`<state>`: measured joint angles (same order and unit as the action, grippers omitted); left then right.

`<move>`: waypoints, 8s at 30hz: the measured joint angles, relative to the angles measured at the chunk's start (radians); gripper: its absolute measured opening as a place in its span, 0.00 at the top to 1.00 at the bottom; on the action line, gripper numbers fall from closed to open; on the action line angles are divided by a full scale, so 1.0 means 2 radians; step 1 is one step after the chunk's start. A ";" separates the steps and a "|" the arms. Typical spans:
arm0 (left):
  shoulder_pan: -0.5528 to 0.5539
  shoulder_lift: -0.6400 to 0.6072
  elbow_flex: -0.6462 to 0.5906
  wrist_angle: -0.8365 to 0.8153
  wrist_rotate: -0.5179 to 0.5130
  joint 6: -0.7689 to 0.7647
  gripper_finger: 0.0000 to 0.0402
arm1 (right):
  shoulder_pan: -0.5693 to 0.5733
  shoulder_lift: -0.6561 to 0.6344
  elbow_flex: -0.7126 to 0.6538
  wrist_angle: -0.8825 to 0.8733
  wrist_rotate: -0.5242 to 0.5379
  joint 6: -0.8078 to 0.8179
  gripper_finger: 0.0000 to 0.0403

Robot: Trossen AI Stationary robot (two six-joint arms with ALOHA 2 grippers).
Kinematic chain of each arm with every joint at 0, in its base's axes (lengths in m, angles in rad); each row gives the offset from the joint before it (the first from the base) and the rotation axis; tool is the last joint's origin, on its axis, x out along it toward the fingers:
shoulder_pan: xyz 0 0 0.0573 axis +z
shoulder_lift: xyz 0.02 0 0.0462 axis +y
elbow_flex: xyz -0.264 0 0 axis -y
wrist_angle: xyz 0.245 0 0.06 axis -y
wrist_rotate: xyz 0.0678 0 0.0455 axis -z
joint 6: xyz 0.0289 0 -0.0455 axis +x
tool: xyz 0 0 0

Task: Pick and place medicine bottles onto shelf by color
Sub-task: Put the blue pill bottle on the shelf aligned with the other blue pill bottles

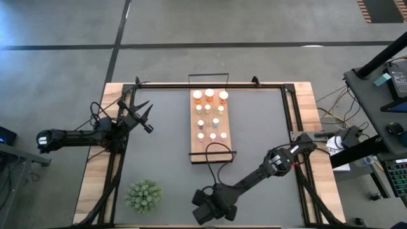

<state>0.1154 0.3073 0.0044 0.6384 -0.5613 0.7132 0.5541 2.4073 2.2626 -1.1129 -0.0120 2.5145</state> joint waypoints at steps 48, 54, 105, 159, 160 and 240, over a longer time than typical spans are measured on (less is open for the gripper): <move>0.000 0.000 0.000 0.000 0.000 0.000 0.82 | 0.066 -0.172 -0.034 -0.228 0.108 0.126 0.75; 0.000 0.000 0.000 0.000 0.000 0.000 0.82 | 0.073 -0.255 -0.128 -0.229 0.116 0.131 0.75; 0.000 0.000 0.000 0.000 0.000 0.000 0.82 | -0.606 -0.607 -0.848 0.674 -0.419 -0.001 0.75; 0.000 0.000 0.000 0.000 0.000 0.000 0.82 | -0.589 -0.335 -0.850 1.027 -0.465 0.200 0.75; 0.000 0.000 0.000 0.000 0.000 0.000 0.82 | -0.589 -0.335 -0.850 1.027 -0.465 0.200 0.75; 0.000 0.000 0.000 0.000 0.000 0.000 0.82 | -0.591 -0.336 -0.830 1.022 -0.497 0.196 0.67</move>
<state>0.1151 0.3073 0.0043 0.6388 -0.5610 0.7132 -0.6270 1.7355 0.6033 0.9314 -1.0065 2.9072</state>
